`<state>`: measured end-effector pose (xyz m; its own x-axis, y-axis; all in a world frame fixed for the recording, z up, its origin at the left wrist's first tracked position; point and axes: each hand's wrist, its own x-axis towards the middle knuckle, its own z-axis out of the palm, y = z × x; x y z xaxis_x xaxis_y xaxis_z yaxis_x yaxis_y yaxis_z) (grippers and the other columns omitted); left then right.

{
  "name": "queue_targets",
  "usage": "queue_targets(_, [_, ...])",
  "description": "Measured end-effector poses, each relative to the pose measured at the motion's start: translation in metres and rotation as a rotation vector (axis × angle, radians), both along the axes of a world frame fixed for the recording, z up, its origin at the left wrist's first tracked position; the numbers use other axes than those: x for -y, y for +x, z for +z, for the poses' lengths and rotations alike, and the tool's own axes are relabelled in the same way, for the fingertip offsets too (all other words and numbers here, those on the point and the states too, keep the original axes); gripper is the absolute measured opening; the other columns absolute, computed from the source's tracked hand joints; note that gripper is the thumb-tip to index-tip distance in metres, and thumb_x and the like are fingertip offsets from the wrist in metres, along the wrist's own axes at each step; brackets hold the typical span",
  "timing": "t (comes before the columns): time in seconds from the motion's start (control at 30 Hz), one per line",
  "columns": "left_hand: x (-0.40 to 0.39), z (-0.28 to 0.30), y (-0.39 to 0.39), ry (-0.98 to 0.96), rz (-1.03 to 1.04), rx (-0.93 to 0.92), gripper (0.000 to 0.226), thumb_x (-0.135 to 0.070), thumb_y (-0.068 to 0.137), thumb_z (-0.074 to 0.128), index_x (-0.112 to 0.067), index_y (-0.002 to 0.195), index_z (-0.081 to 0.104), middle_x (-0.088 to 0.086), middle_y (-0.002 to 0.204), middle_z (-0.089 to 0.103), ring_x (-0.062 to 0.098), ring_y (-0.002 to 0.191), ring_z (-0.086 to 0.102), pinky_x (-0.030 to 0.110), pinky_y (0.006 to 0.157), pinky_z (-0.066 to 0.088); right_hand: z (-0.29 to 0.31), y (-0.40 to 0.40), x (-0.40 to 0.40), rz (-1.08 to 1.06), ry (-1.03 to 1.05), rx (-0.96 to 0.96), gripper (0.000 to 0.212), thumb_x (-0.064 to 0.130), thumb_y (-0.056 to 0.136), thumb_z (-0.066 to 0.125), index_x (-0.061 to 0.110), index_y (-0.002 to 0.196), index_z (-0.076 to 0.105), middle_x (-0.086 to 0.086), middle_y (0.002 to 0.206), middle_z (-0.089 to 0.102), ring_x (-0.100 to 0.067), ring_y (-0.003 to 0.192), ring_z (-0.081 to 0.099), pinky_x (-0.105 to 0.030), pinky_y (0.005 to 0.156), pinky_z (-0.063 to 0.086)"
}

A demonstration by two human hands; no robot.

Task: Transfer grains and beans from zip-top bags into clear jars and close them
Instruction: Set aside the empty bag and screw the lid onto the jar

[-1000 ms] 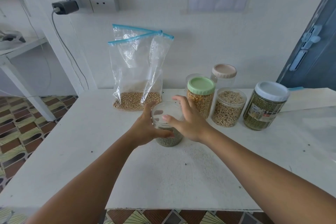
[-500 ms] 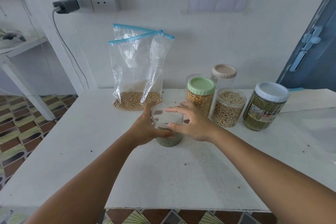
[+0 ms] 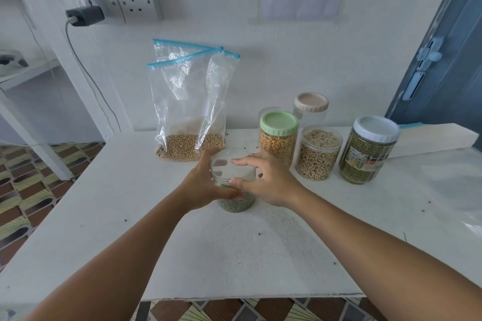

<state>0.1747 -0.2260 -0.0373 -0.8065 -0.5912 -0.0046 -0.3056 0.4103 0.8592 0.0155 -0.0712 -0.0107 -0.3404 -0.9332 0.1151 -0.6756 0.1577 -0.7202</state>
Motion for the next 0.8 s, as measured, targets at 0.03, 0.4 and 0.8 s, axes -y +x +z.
queue_targets(0.03, [-0.002, 0.002, 0.000, -0.010, -0.007, 0.007, 0.118, -0.043, 0.053, 0.105, -0.043, 0.145, 0.030, -0.012, 0.138, 0.057, 0.011, 0.124, 0.059, 0.037, 0.098, 0.057, 0.001, -0.001, -0.003, 0.008, 0.001, 0.000, 0.056, 0.066, 0.083, 0.074, 0.052, 0.136, 0.060, 0.009, 0.134, 0.048, -0.008, 0.129, 0.045, -0.041, 0.112, 0.043])
queue_targets(0.4, [-0.057, 0.008, -0.029, -0.081, -0.137, 0.073, 0.114, -0.050, 0.056, 0.101, -0.037, 0.145, 0.031, -0.011, 0.137, 0.055, 0.009, 0.122, 0.059, 0.030, 0.090, 0.056, 0.006, -0.032, -0.068, -0.005, 0.026, 0.074, 0.054, 0.064, 0.073, 0.084, 0.059, 0.122, 0.063, 0.013, 0.120, 0.043, -0.001, 0.115, 0.048, -0.026, 0.103, 0.045])
queue_targets(0.8, [-0.135, 0.011, -0.117, -0.159, -0.262, 0.084, 0.116, -0.052, 0.059, 0.100, -0.033, 0.149, 0.029, -0.011, 0.135, 0.056, 0.012, 0.116, 0.060, 0.036, 0.094, 0.057, 0.007, -0.092, -0.162, -0.161, 0.030, 0.127, 0.051, 0.052, 0.077, 0.086, 0.054, 0.123, 0.064, 0.017, 0.124, 0.043, 0.006, 0.122, 0.044, -0.014, 0.097, 0.037])
